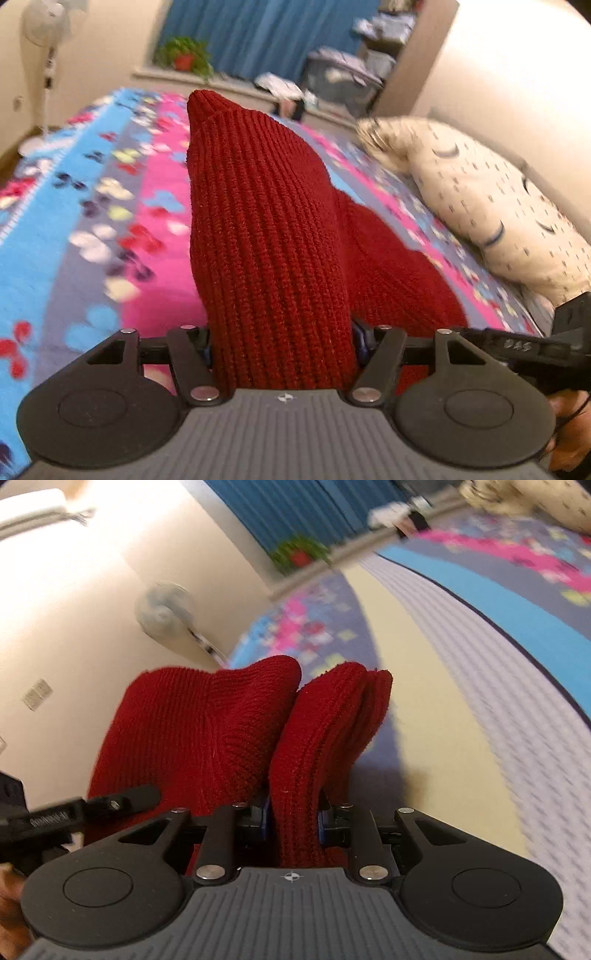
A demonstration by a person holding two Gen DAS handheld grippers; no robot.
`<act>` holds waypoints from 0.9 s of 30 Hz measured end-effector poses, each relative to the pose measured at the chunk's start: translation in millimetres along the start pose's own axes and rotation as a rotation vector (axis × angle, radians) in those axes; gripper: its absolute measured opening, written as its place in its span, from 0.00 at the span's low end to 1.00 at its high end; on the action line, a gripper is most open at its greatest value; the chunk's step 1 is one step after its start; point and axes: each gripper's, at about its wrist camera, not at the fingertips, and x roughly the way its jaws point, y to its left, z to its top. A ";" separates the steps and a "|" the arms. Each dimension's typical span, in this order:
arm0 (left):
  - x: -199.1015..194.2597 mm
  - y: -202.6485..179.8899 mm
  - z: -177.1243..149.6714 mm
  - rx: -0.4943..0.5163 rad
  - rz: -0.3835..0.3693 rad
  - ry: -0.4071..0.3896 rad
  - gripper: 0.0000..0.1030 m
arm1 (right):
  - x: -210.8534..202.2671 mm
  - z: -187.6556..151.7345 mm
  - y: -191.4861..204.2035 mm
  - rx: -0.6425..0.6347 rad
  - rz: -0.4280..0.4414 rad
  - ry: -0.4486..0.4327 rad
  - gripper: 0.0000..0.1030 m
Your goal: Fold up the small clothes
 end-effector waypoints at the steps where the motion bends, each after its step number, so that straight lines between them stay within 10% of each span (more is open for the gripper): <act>1: 2.4 14.9 1.6 -0.027 0.016 -0.002 0.73 | 10.0 4.5 8.1 -0.027 -0.003 0.005 0.24; 7: 37.6 85.5 -13.5 -0.181 0.185 0.200 0.83 | 69.4 6.5 9.5 -0.045 -0.248 0.230 0.35; 10: 9.2 100.0 4.1 -0.290 0.212 0.160 0.82 | 39.6 8.2 13.5 -0.025 -0.129 0.146 0.42; 15: -21.9 60.7 9.9 -0.061 0.253 0.115 0.69 | 36.6 -12.2 34.6 -0.110 0.039 0.201 0.62; 17: -14.0 45.3 -4.6 0.016 0.225 0.168 0.62 | 52.0 -28.6 40.2 -0.181 0.049 0.303 0.49; 18: -5.8 37.2 -14.4 0.061 0.224 0.202 0.62 | 58.3 -36.0 42.0 -0.224 0.022 0.337 0.15; 25: -46.5 -8.9 -42.5 0.206 0.209 0.091 0.58 | 20.9 -44.9 14.7 -0.148 -0.080 0.249 0.13; 27: -26.8 -13.4 -62.7 0.237 0.208 0.184 0.60 | 27.0 -54.2 4.0 -0.091 -0.109 0.294 0.14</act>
